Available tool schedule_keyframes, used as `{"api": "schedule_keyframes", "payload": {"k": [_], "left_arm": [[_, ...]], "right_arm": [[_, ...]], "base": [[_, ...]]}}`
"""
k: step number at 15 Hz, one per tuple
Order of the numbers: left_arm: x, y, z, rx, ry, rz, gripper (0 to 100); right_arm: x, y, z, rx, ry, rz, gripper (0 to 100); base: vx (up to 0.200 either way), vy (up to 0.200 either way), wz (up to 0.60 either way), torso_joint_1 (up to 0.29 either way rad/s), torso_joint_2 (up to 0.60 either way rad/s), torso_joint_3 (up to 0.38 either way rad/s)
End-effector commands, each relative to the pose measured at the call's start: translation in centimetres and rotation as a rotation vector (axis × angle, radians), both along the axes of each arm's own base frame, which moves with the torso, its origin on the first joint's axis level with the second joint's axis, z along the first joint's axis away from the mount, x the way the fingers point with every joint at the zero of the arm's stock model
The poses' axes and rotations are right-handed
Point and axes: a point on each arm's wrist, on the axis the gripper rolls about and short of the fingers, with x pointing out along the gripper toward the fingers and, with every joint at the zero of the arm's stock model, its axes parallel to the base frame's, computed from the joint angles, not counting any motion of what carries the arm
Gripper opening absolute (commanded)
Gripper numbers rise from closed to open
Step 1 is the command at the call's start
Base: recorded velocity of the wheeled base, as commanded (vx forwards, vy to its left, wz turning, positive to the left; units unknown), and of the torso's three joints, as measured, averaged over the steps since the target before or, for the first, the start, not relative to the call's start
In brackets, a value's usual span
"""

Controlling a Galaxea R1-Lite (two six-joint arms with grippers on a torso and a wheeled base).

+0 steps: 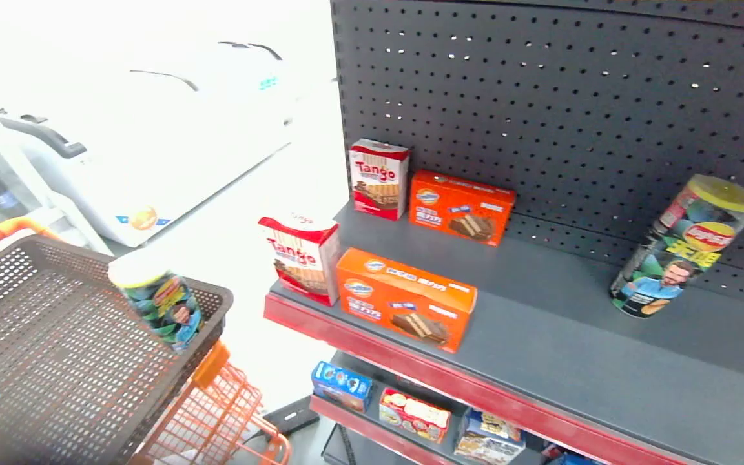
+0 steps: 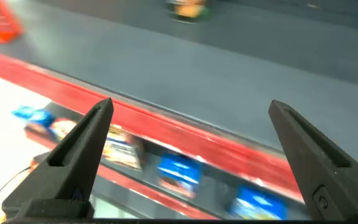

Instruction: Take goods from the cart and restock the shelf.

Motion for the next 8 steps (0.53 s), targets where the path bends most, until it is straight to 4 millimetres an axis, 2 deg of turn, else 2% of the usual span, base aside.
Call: {"api": "schedule_keyframes", "payload": {"k": [1, 8], "left_arm": [[0.01, -0.01, -0.01, 0.005, 0.002, -0.004, 100], [0.01, 0.0, -0.01, 0.004, 0.002, -0.002, 100]], "right_arm": [[0.0, 0.0, 0.0, -0.001, 0.0, 0.0, 100], [0.0, 0.0, 0.0, -0.001, 0.0, -0.003, 100]], "base": [[0.0, 0.0, 0.0, 0.0, 0.0, 0.0], [0.0, 0.0, 0.0, 0.0, 0.0, 0.0]]}}
